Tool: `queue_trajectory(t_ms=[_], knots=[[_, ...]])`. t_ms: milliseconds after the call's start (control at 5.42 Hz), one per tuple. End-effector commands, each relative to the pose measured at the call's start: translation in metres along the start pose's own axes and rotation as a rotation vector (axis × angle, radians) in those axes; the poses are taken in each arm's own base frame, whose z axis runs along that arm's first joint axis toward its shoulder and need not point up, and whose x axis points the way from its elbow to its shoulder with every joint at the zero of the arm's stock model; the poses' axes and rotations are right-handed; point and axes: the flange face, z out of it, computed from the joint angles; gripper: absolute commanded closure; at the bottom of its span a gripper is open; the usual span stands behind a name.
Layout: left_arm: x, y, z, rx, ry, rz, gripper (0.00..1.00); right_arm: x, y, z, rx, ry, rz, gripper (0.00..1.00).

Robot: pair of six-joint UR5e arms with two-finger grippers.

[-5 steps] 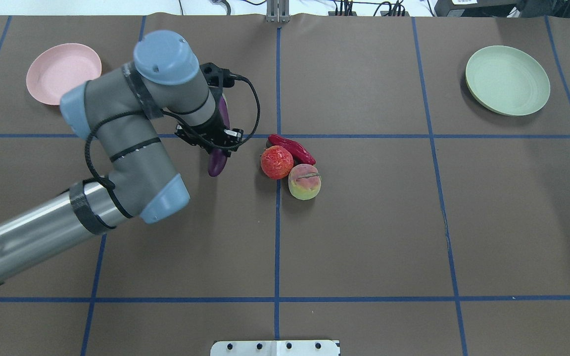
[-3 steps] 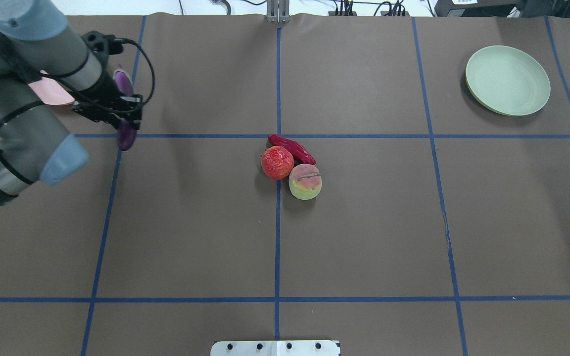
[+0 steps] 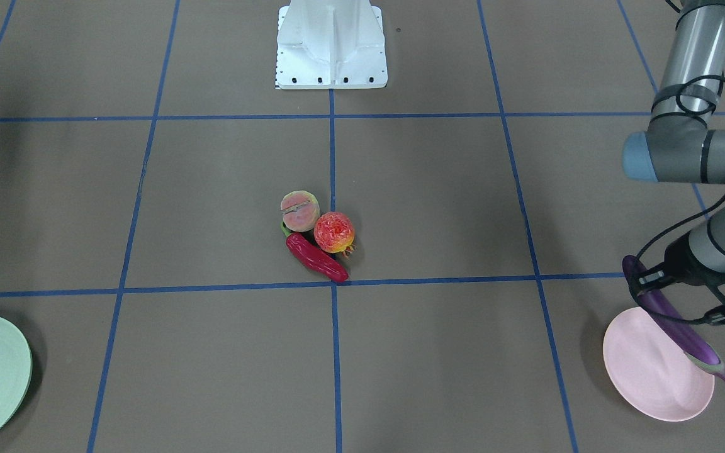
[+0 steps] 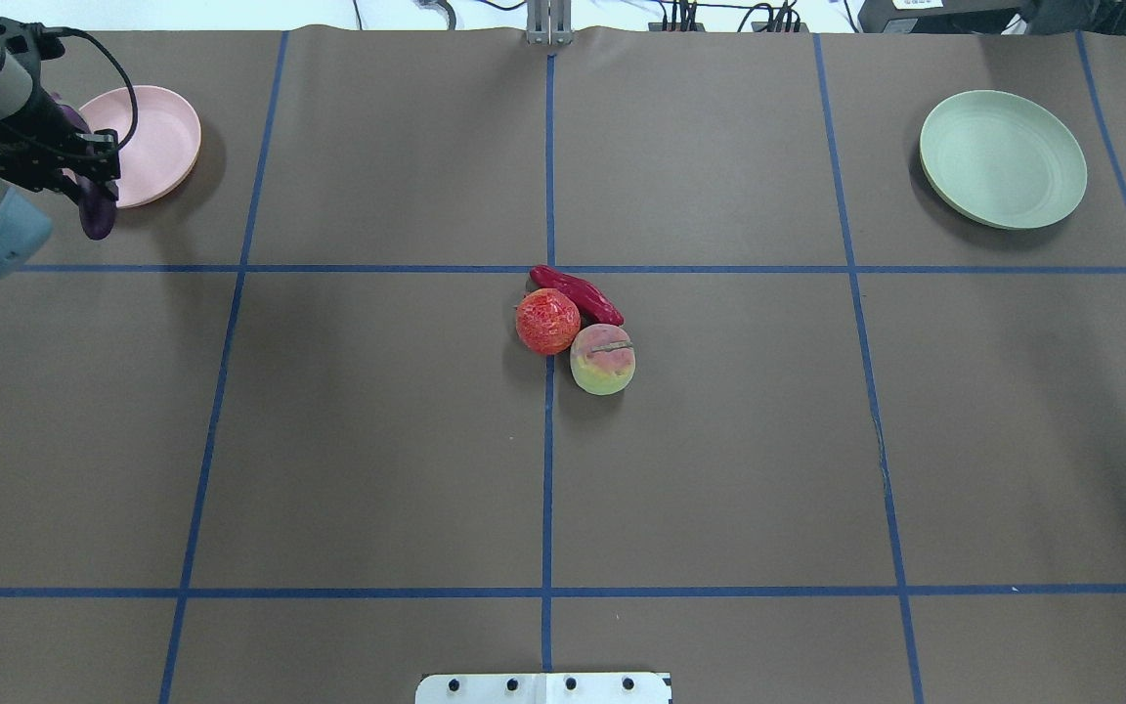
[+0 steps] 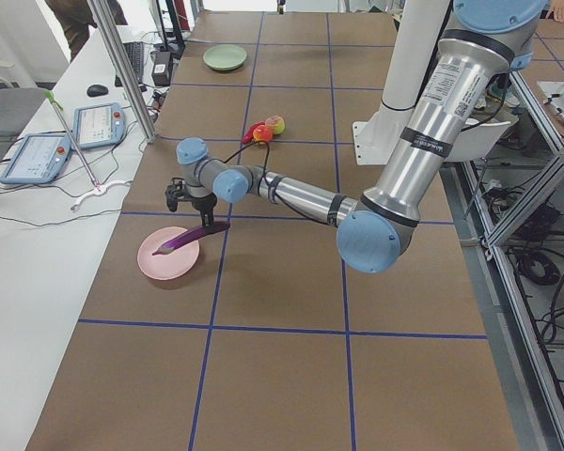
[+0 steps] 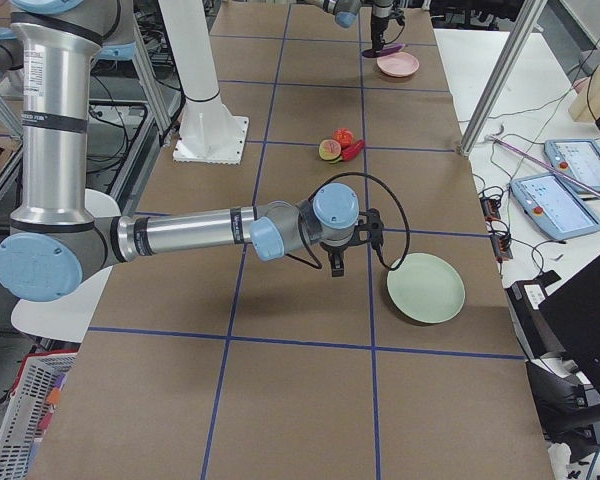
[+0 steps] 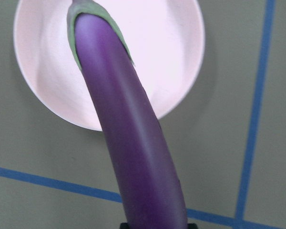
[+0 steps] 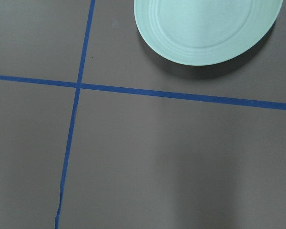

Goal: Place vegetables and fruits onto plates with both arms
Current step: 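Carry the eggplant with the left gripper onto the pink plate, then release the eggplant with the left gripper while the right gripper reaches toward the peach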

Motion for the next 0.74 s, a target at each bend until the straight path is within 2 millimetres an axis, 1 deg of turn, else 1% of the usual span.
queue_trajectory(t_ms=[0, 185, 369, 554], knots=[[0.011, -0.045, -0.006, 0.013, -0.009, -0.026, 1.00, -0.060, -0.028, 0.024, -0.011, 0.015, 0.062, 0.00], [0.015, -0.065, 0.004, 0.019, -0.011, -0.029, 1.00, -0.099, -0.042, 0.041, -0.012, 0.026, 0.110, 0.00], [0.007, -0.071, 0.013, 0.060, -0.009, -0.009, 0.42, -0.149, -0.048, 0.066, -0.005, 0.052, 0.138, 0.00], [0.011, -0.071, 0.009, 0.069, 0.001, -0.004, 0.00, -0.200, -0.049, 0.093, -0.021, 0.045, 0.181, 0.00]])
